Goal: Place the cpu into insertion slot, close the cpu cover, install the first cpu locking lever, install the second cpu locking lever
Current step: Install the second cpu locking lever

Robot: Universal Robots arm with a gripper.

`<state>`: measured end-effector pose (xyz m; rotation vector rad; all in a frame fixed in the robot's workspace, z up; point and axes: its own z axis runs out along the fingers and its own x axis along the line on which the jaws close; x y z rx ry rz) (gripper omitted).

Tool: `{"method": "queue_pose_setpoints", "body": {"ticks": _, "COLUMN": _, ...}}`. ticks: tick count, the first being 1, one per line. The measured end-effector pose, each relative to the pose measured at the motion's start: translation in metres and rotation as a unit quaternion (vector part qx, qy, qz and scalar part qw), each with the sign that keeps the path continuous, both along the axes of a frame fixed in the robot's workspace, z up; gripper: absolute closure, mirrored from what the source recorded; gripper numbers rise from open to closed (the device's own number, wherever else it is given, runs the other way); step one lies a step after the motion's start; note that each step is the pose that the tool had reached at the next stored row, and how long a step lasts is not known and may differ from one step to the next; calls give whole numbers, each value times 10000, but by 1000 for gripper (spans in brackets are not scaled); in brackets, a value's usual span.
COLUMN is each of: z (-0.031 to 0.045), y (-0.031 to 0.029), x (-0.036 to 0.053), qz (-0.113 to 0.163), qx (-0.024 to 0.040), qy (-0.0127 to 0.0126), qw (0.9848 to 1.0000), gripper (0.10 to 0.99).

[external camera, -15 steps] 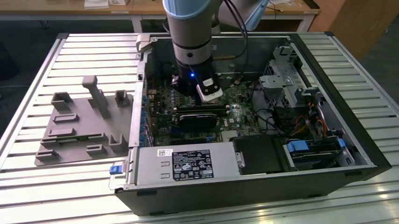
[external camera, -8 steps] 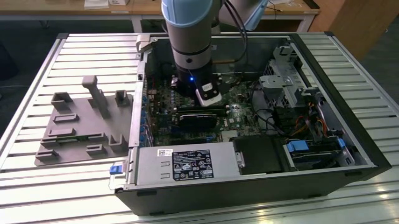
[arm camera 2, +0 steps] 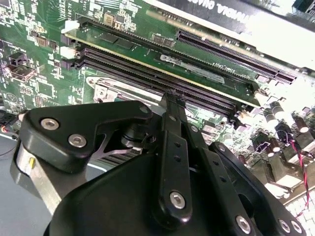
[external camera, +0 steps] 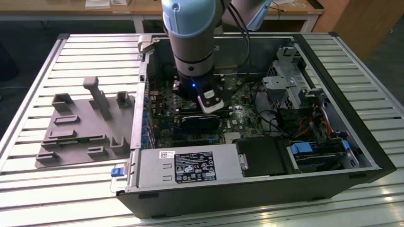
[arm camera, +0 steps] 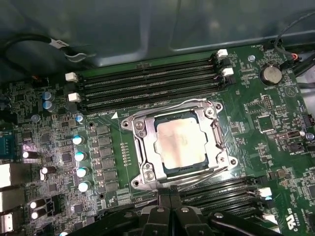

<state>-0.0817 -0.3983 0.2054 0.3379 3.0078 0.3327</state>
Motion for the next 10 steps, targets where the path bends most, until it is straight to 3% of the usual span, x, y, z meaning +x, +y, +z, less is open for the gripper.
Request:
{"method": "queue_pose_setpoints", "body": {"ticks": 7, "z": -32, "y": -51, "x": -21, "qz": 0, "qx": 263, "qy": 0, "qw": 9997, "gripper": 984}}
{"method": "queue_pose_setpoints", "body": {"ticks": 10, "z": -44, "y": -71, "x": -26, "qz": 1, "qx": 338, "qy": 0, "qw": 9994, "gripper": 984}}
